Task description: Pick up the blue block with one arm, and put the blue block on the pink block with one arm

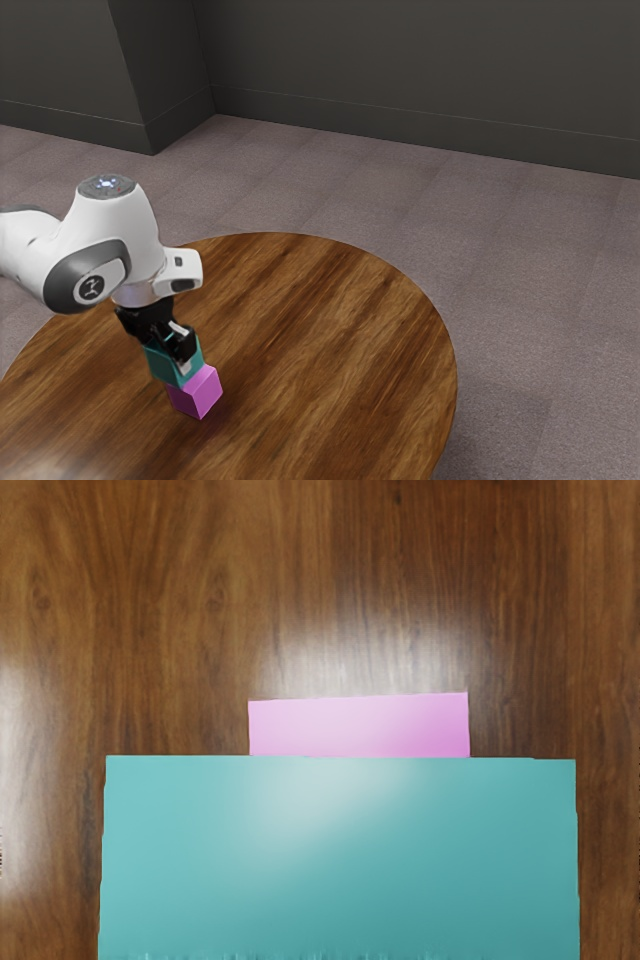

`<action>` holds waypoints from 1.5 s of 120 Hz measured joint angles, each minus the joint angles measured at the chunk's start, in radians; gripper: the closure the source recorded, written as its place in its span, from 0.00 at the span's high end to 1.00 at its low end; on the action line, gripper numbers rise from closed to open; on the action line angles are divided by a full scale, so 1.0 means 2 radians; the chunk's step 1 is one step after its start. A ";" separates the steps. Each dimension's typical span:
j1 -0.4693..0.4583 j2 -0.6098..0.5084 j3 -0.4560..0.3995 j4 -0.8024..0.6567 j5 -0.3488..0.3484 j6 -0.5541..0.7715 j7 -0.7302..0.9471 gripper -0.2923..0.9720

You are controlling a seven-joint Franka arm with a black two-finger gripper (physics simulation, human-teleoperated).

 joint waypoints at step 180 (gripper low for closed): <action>-0.002 0.017 -0.017 -0.003 0.006 0.014 -0.033 0.47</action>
